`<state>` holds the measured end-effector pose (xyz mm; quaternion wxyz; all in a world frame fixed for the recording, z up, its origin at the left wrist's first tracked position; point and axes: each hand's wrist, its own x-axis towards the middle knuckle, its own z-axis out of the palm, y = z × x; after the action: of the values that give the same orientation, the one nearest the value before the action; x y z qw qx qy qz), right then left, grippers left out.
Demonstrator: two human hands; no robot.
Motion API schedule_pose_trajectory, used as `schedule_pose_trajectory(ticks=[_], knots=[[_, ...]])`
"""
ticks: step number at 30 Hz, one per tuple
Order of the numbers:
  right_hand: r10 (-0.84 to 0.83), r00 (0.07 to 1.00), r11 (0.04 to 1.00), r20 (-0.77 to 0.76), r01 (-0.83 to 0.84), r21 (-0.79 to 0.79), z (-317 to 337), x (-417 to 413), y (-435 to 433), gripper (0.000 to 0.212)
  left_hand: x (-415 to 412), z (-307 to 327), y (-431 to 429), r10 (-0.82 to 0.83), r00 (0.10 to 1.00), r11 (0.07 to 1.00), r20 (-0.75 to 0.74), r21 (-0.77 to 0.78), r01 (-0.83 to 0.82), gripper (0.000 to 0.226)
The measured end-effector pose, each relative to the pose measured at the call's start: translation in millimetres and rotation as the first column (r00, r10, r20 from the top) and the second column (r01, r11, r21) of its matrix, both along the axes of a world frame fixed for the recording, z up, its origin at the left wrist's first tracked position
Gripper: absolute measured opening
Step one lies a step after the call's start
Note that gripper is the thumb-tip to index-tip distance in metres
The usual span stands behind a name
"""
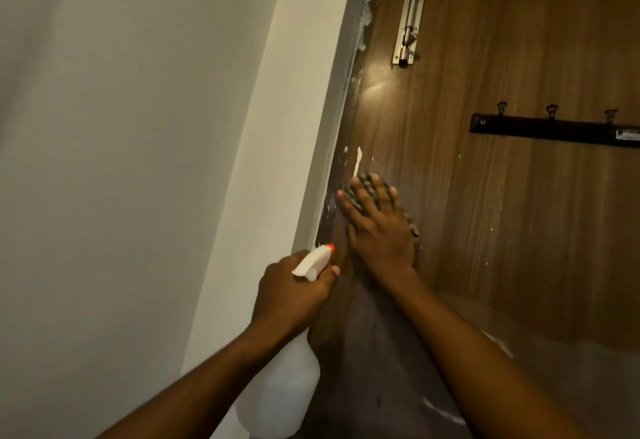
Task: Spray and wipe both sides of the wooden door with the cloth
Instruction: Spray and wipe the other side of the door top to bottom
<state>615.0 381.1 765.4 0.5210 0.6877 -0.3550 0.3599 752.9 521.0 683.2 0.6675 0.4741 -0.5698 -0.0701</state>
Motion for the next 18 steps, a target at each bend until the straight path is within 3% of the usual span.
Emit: schedule_pose_trajectory(ticks=[5, 9, 12, 16, 18], knots=[[0.174, 0.971, 0.985, -0.164, -0.169, 0.043, -102.6, 12.4, -7.6, 0.054, -3.4, -11.7, 5.5, 0.012, 1.0, 1.0, 0.015, 0.01, -0.013, 0.045], [0.097, 0.931, 0.995, -0.353, -0.079, 0.063, -171.9, -39.5, 0.2, 0.059, -8.8, -30.7, 12.9, -0.029, 0.999, 0.997, 0.039, 0.072, 0.026, 0.049], [0.023, 0.966, 1.0, -0.256, -0.025, -0.004, -145.5, -68.7, 8.3, 0.057, -10.0, -39.9, 15.4, -0.032, 0.999, 0.997, 0.034, 0.075, 0.029, 0.051], [-0.006, 0.997, 1.0, 0.08, 0.008, -0.024, -97.2, -32.4, 4.8, 0.056, -12.4, -44.9, 10.4, -0.036, 0.999, 0.994, 0.001, 0.1, 0.036, 0.053], [0.06, 0.996, 0.998, 0.061, -0.059, -0.013, -102.6, -0.9, 1.2, 0.058, -13.9, -45.6, 8.7, -0.048, 0.999, 0.996, -0.019, 0.08, 0.049, 0.052]])
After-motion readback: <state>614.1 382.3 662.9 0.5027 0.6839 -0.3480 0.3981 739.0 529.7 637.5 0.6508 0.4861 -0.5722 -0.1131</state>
